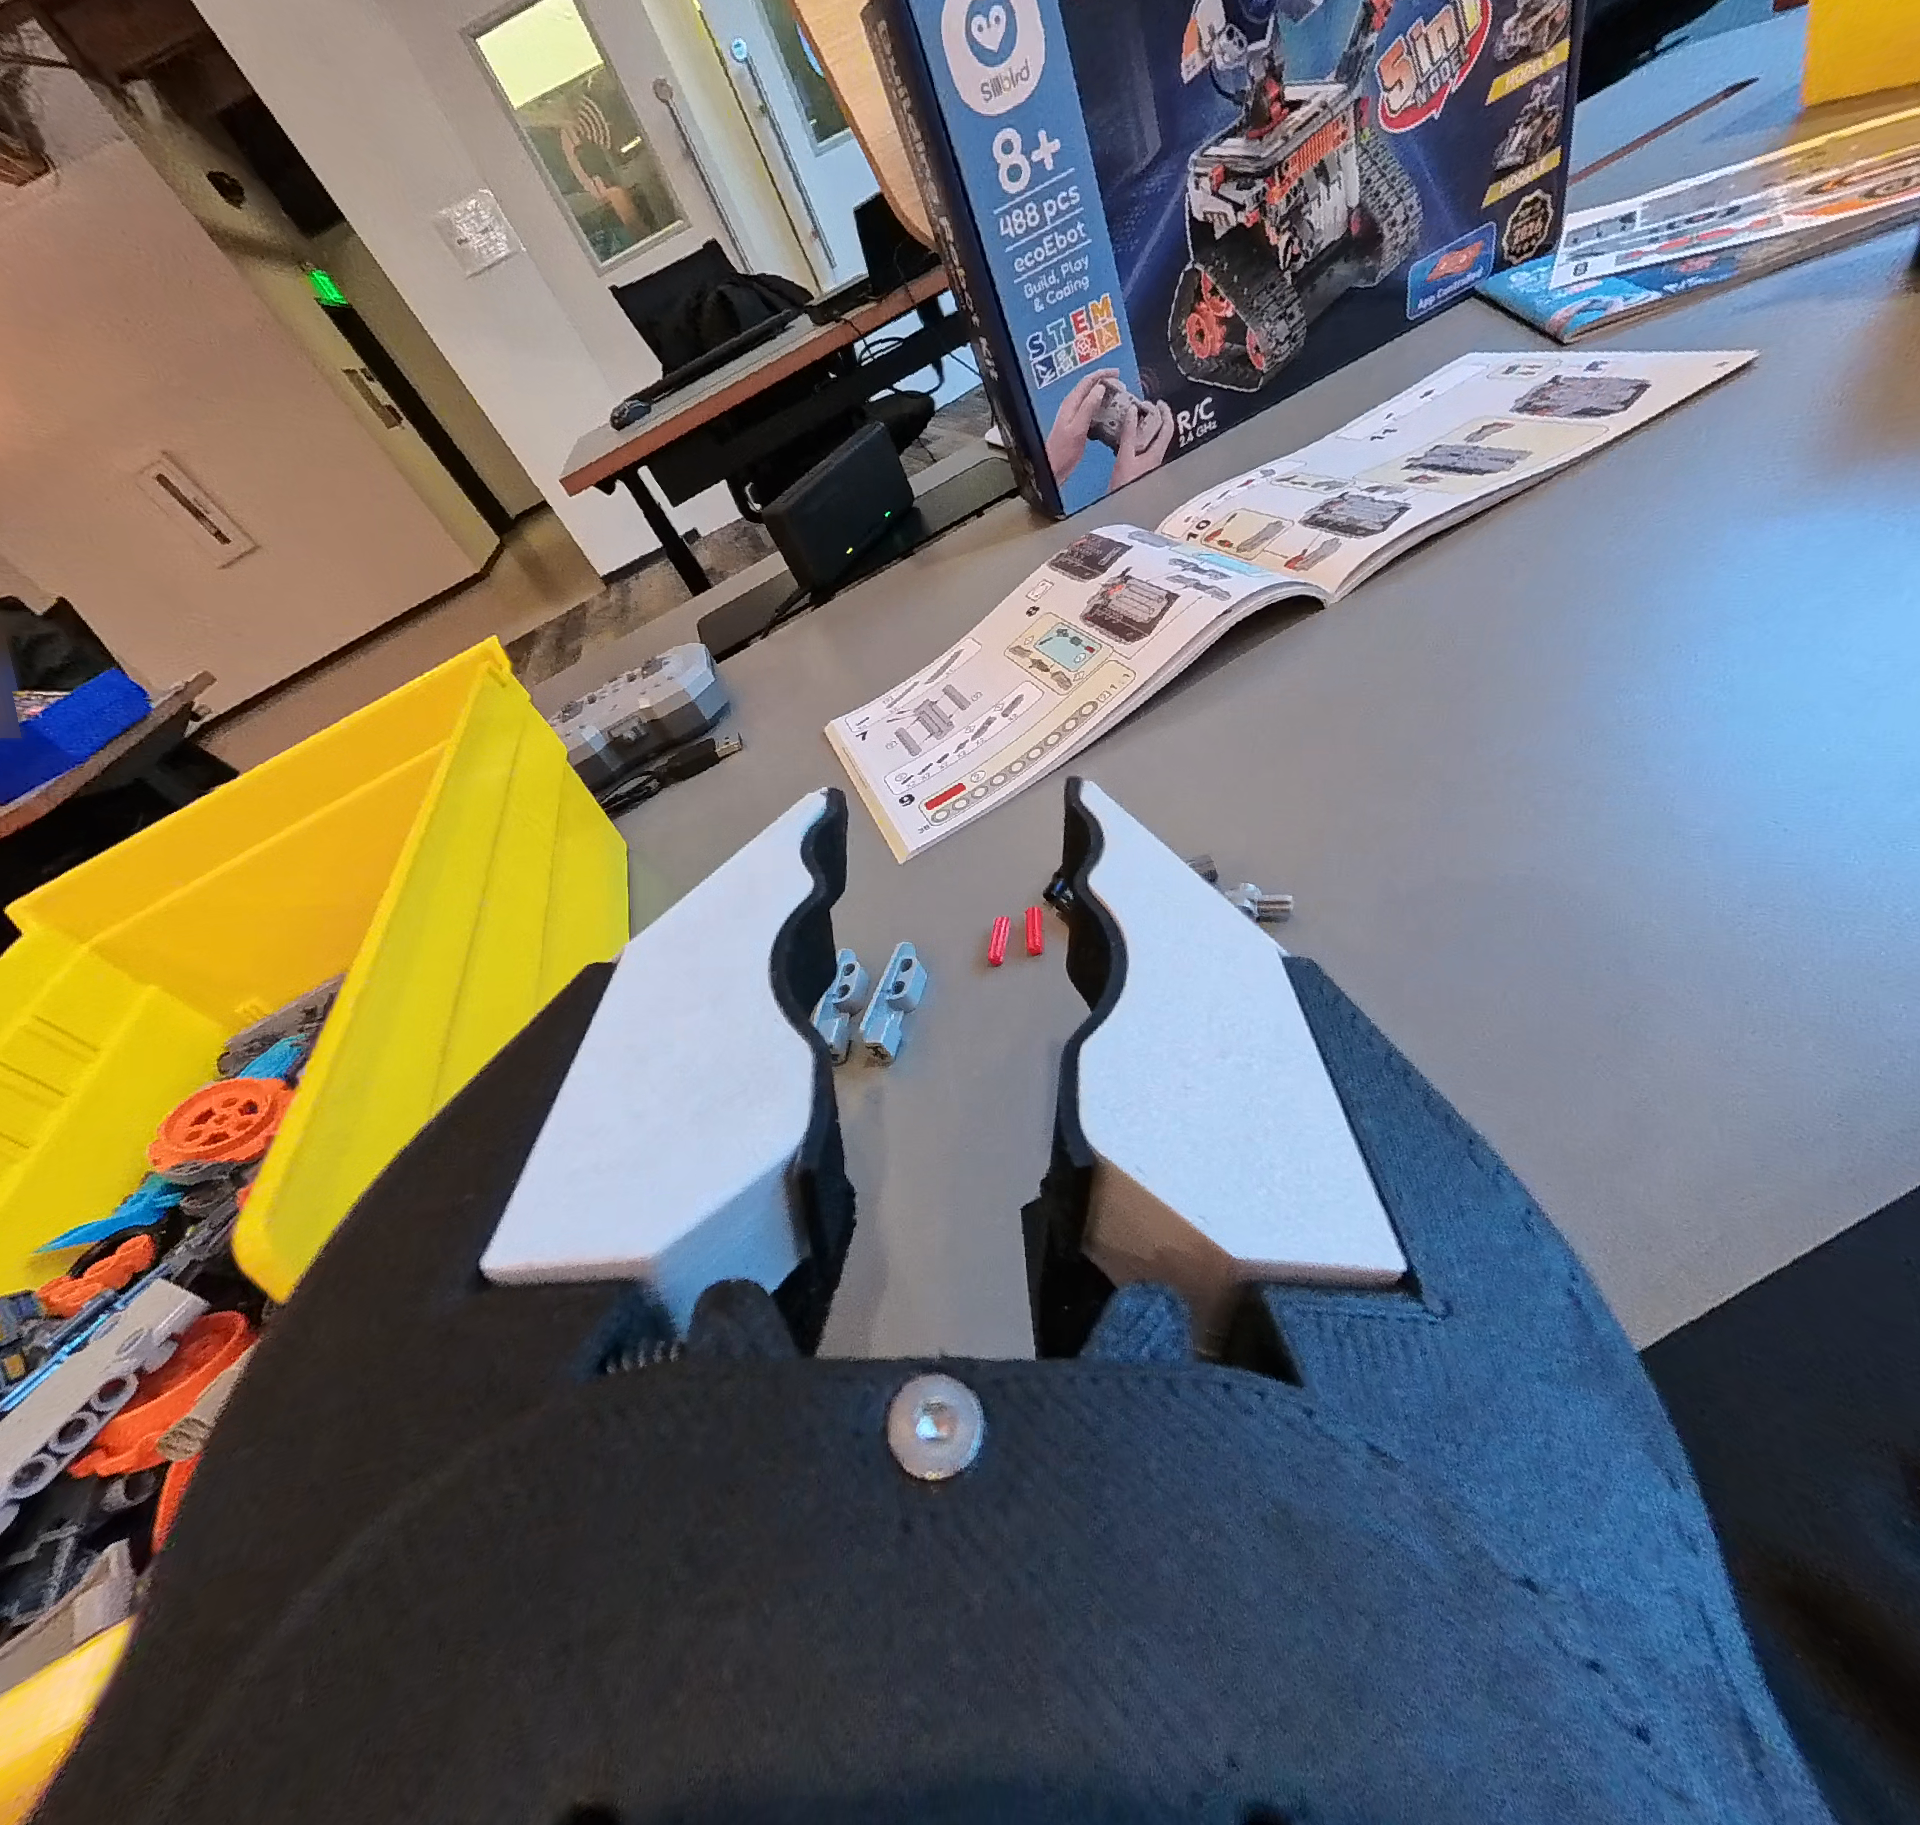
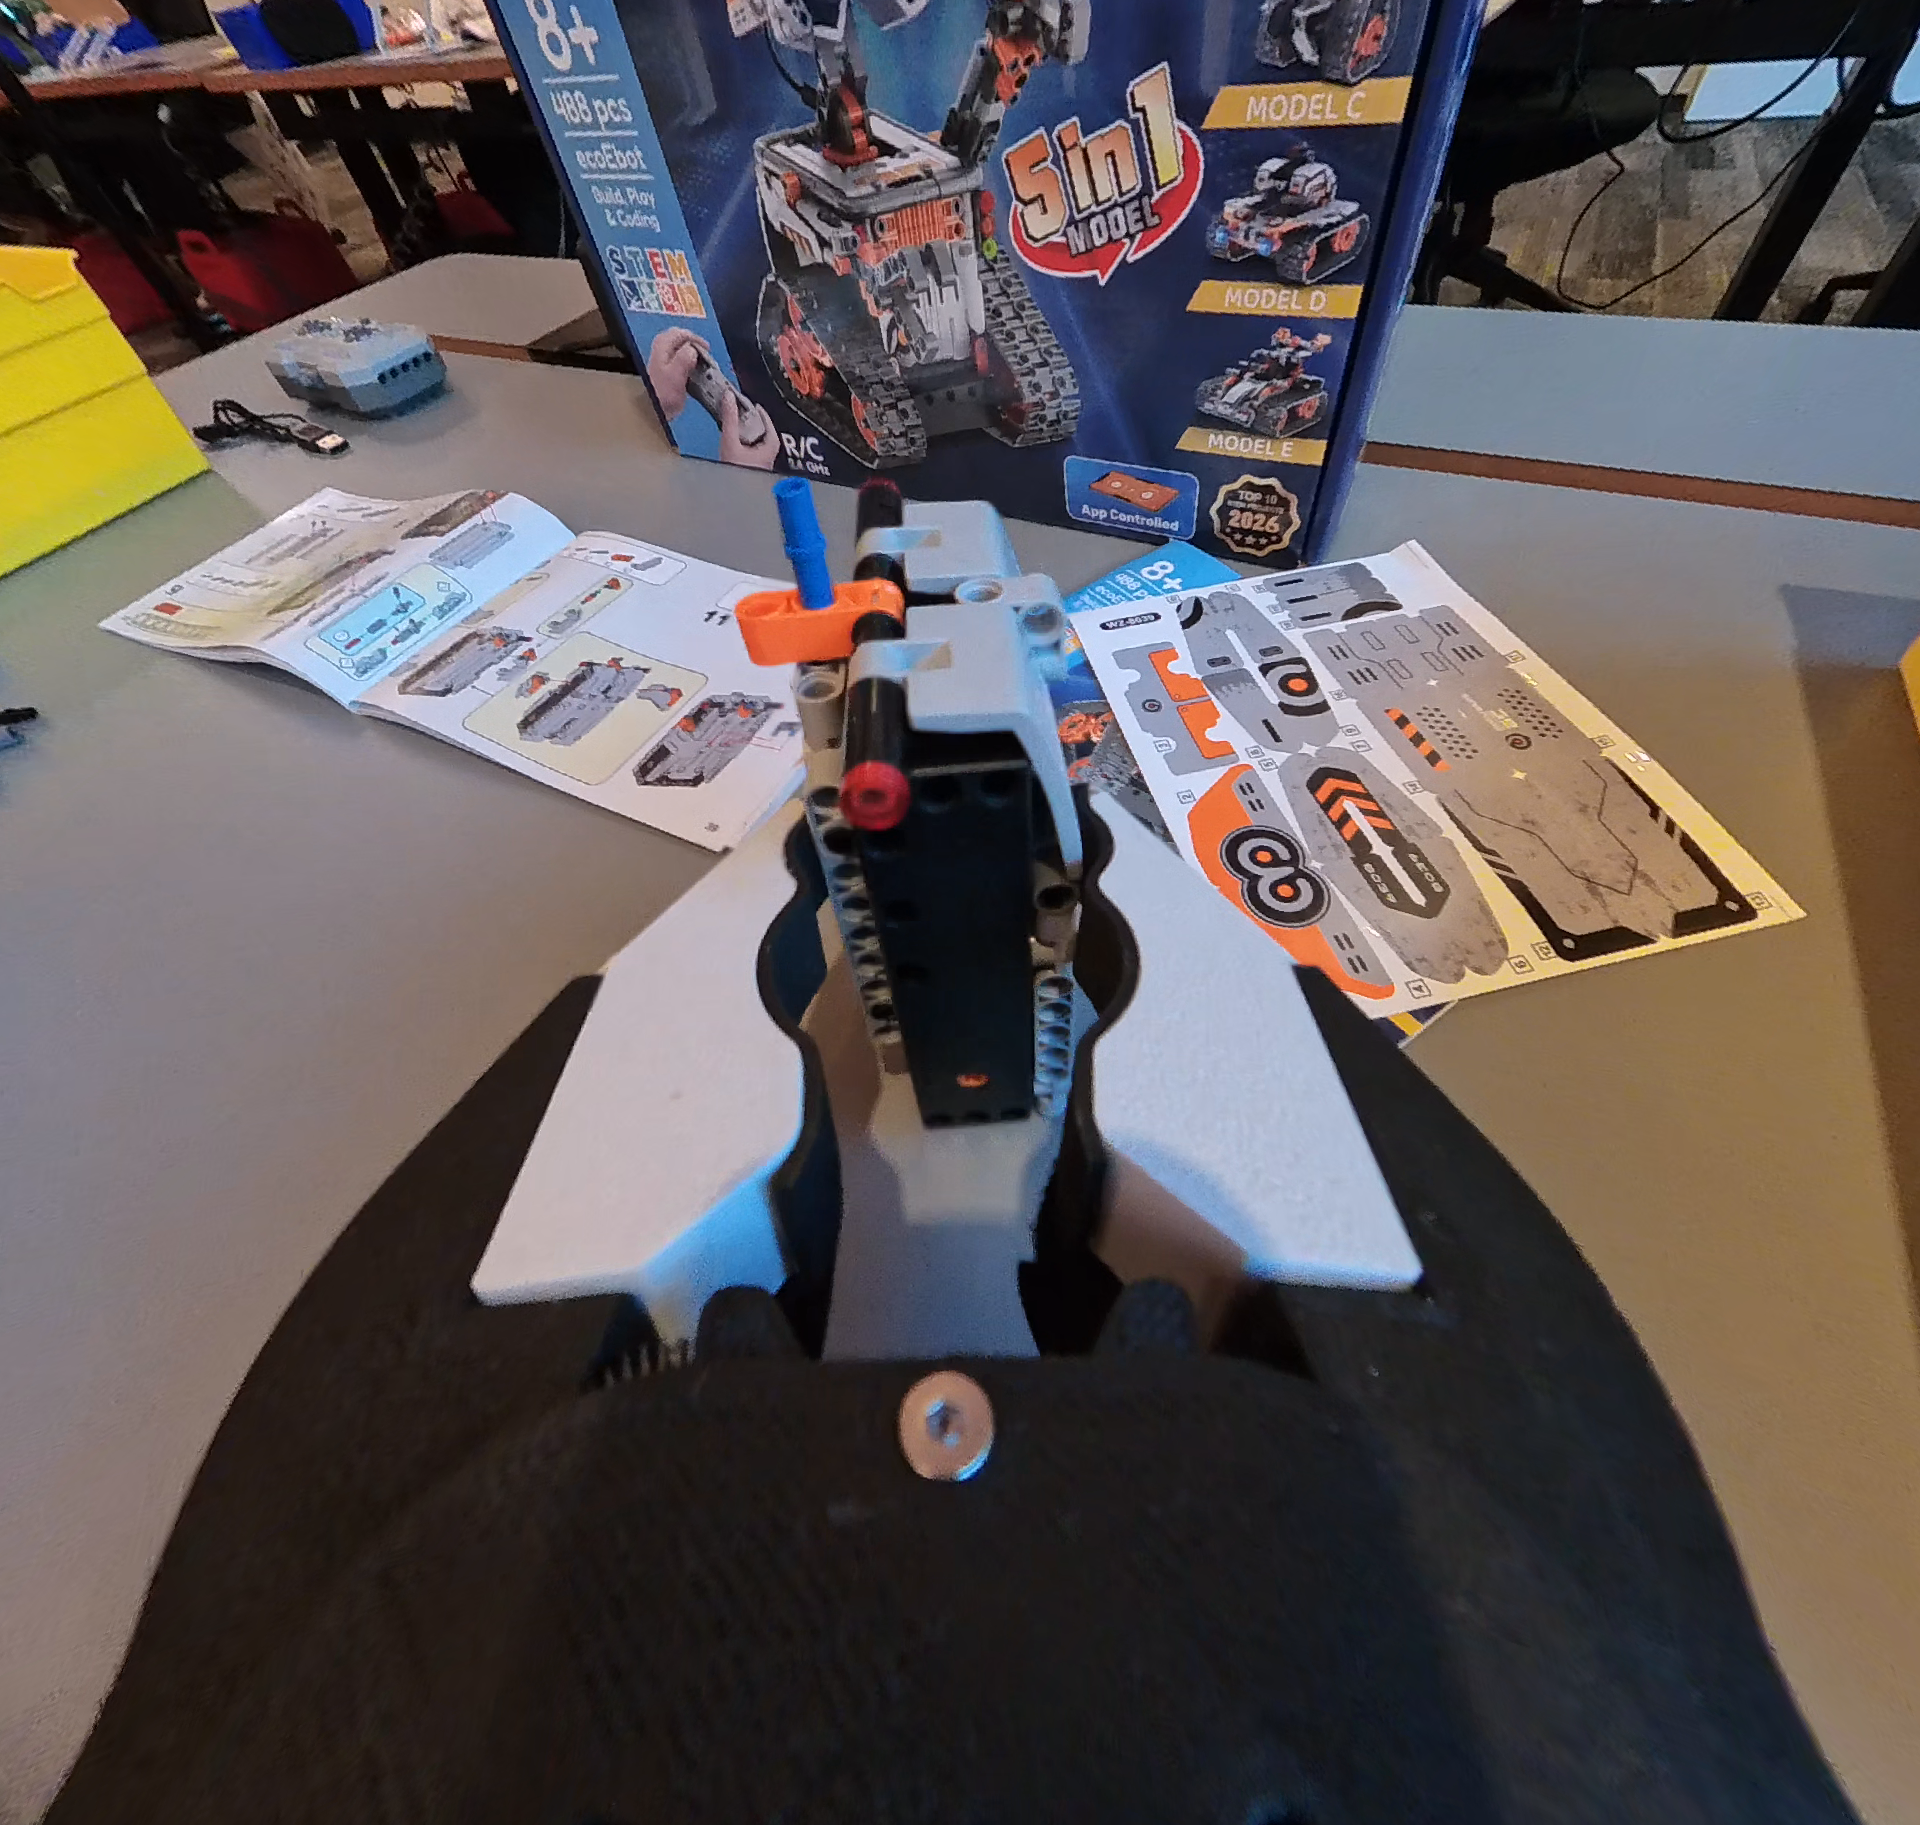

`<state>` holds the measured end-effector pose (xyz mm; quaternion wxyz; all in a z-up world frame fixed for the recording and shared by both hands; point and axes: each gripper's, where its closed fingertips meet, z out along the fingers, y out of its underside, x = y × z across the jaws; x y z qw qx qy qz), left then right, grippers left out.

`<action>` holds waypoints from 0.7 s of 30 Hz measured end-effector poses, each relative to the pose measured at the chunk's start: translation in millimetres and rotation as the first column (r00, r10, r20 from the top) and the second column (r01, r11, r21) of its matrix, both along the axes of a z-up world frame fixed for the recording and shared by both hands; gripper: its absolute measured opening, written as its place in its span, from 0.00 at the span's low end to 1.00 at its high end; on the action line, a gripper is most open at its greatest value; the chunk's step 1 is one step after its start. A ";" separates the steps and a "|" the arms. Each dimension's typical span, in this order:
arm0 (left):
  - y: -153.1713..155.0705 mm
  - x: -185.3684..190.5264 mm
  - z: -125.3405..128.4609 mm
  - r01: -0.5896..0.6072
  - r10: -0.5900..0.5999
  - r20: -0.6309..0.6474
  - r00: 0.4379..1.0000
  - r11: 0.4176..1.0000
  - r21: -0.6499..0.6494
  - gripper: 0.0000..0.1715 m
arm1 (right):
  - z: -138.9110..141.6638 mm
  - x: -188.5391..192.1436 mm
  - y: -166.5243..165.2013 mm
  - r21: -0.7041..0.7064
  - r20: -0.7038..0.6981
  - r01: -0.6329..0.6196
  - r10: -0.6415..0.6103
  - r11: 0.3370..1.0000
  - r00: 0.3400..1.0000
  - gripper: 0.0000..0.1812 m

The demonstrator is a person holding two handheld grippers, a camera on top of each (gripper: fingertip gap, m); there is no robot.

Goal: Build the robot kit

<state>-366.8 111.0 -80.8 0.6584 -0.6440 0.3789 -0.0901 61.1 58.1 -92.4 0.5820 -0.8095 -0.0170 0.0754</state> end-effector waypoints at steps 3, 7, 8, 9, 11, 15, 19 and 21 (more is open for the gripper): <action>3.7 -3.2 -0.2 -0.036 0.036 -0.006 0.999 0.999 0.003 0.24 | -2.3 3.2 2.8 -0.010 -0.003 0.024 -0.024 1.000 1.000 0.25; 11.0 -15.5 4.2 -0.102 0.103 0.053 0.993 0.995 -0.020 0.26 | -2.7 2.1 3.2 -0.011 0.014 0.028 -0.028 1.000 1.000 0.26; 12.1 -18.2 5.6 -0.112 0.113 0.072 0.991 0.993 -0.028 0.27 | -2.2 3.4 3.6 -0.005 0.012 0.040 -0.040 0.999 0.999 0.28; 12.4 -20.2 7.1 -0.114 0.117 0.091 0.989 0.993 -0.035 0.27 | -1.6 4.4 3.8 0.000 0.004 0.050 -0.050 0.999 0.999 0.33; 11.3 -22.0 10.4 -0.103 0.108 0.127 0.986 0.994 -0.041 0.26 | 1.2 4.4 2.7 0.022 -0.014 0.054 -0.054 0.998 0.998 0.37; 6.8 -20.8 14.3 -0.063 0.072 0.178 0.981 0.997 -0.054 0.27 | 16.2 7.8 -0.6 0.097 0.003 0.075 -0.076 0.992 0.997 0.42; 2.2 -19.8 19.7 -0.018 0.032 0.237 0.971 0.998 -0.062 0.27 | 36.7 8.9 -4.4 0.168 0.097 0.103 -0.121 0.980 0.988 0.56; 2.7 -19.2 22.2 -0.006 0.021 0.257 0.966 0.998 -0.060 0.28 | 59.3 7.3 -10.0 0.258 0.134 0.117 -0.155 0.959 0.979 0.63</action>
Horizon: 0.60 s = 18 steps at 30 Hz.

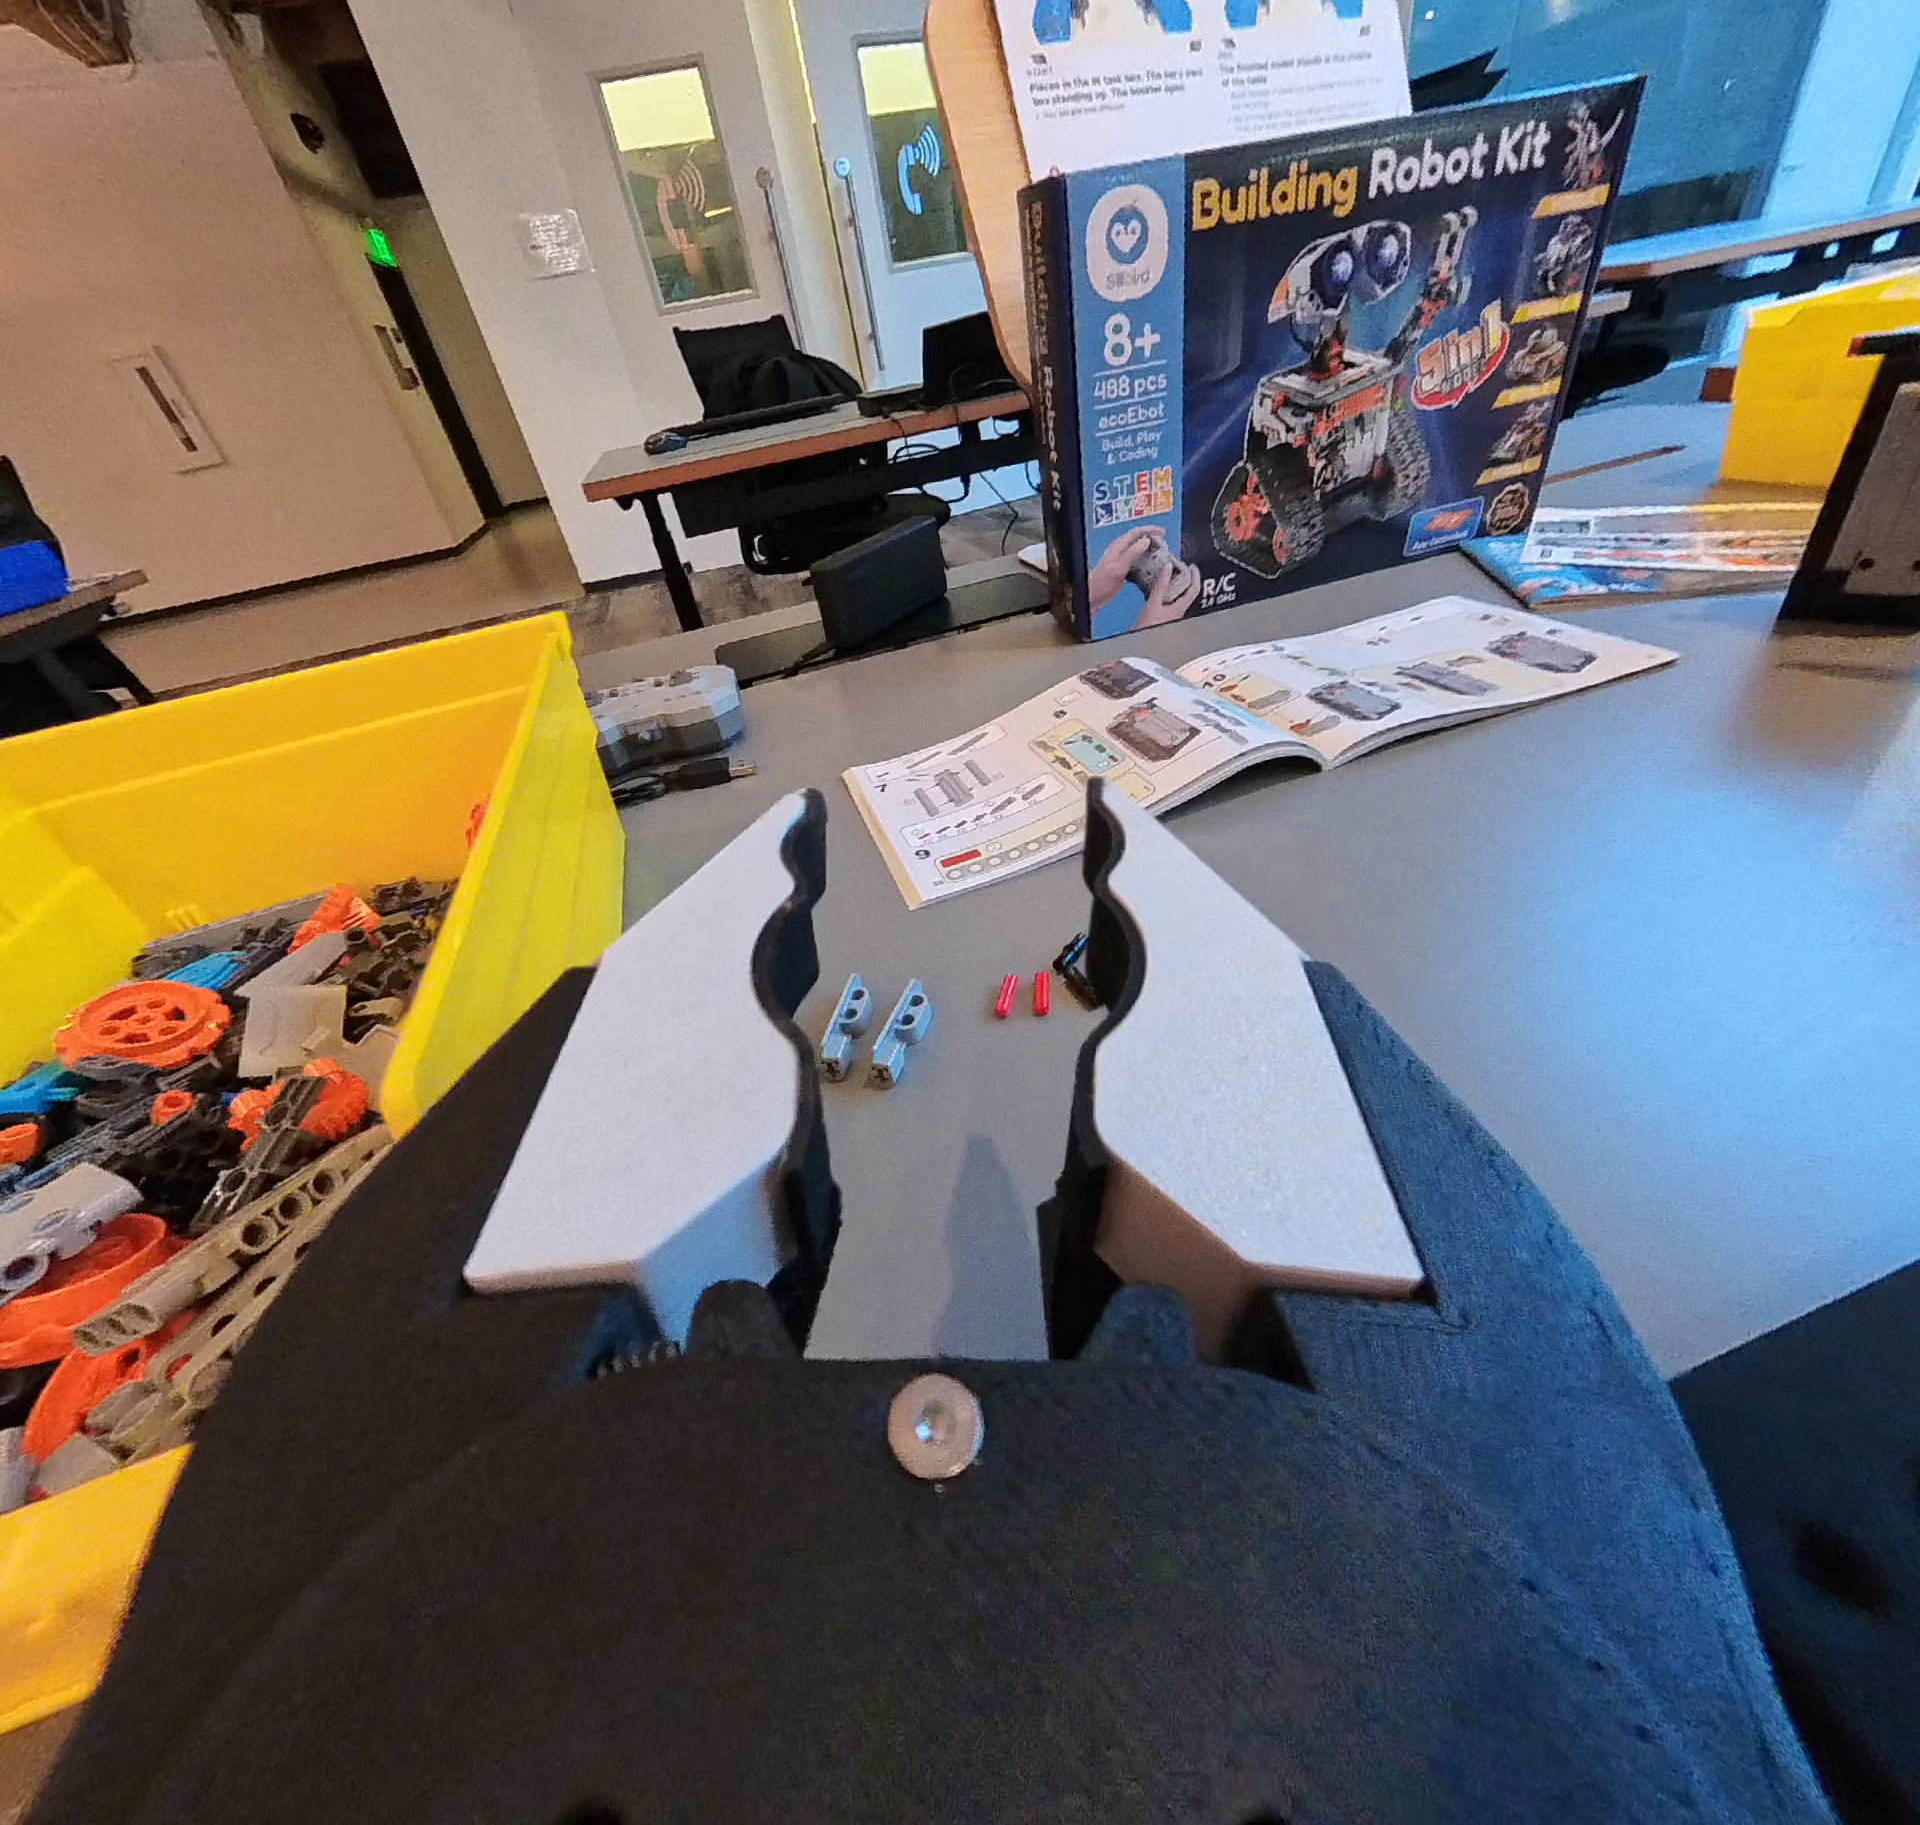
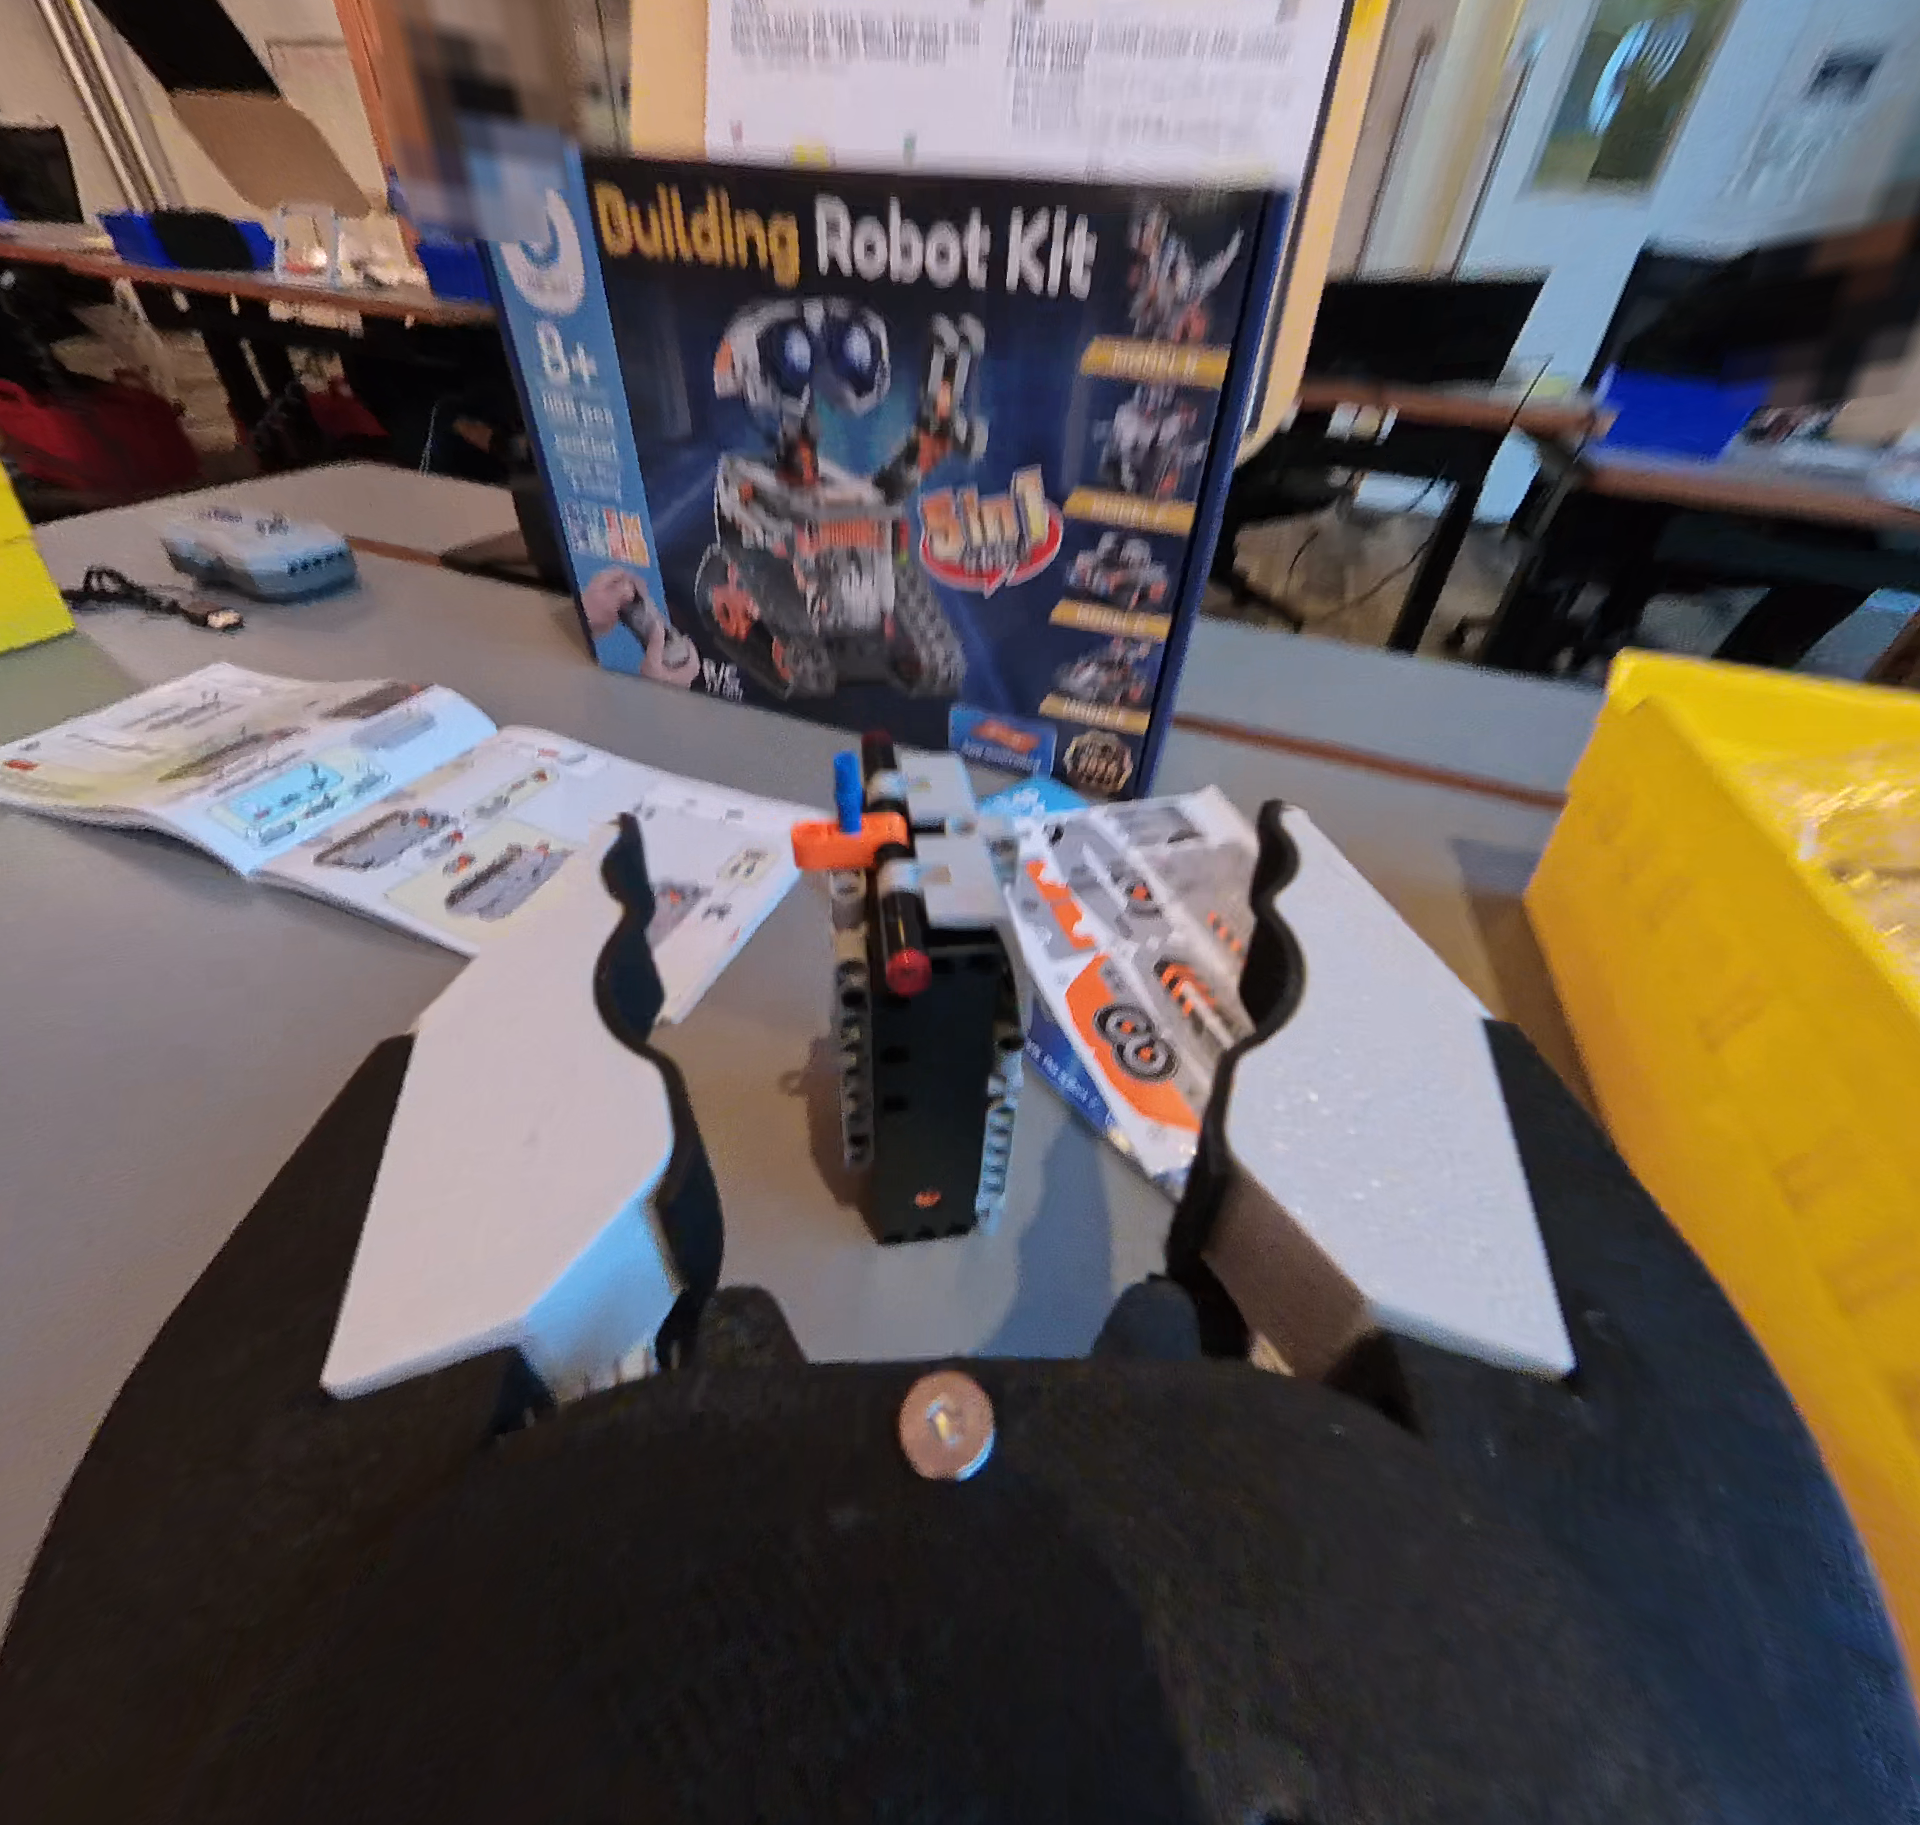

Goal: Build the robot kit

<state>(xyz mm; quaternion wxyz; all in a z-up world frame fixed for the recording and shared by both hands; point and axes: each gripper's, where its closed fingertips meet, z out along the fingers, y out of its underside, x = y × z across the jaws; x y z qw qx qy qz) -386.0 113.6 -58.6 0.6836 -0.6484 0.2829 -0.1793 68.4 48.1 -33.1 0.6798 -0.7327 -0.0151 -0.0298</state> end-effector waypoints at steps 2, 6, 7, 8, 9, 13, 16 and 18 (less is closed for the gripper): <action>-0.1 0.9 3.3 0.011 -0.011 0.018 1.000 1.000 0.006 0.28 | 21.4 -0.5 -9.1 0.086 0.044 0.022 -0.026 0.996 0.999 0.66; -4.0 4.0 19.7 0.048 -0.050 0.058 0.997 0.998 0.035 0.25 | 59.9 4.9 -30.5 0.244 0.088 0.063 -0.087 0.968 0.992 0.65; -4.5 6.2 32.5 0.068 -0.072 0.078 0.994 0.997 0.045 0.25 | 69.3 3.4 -33.8 0.262 0.082 0.067 -0.091 0.963 0.992 0.62; -4.7 8.7 51.0 0.096 -0.102 0.102 0.990 0.994 0.058 0.25 | 80.8 -2.3 -35.3 0.278 0.077 0.062 -0.086 0.959 0.993 0.57; -4.5 10.7 75.1 0.128 -0.137 0.127 0.982 0.989 0.081 0.25 | 93.9 -13.0 -34.4 0.291 0.077 0.042 -0.068 0.956 0.995 0.52; 11.6 15.7 184.2 0.228 -0.254 0.193 0.948 0.962 0.149 0.28 | 156.3 -125.5 -7.8 0.291 0.145 -0.312 0.281 0.904 0.949 0.20; 35.5 30.1 236.2 0.335 -0.341 0.220 0.914 0.940 0.063 0.39 | 178.5 -212.7 27.9 0.131 0.184 -0.563 0.538 0.816 0.822 0.11; 51.5 40.6 255.0 0.383 -0.376 0.241 0.895 0.924 0.021 0.46 | 190.8 -247.1 54.0 0.086 0.195 -0.627 0.604 0.774 0.773 0.04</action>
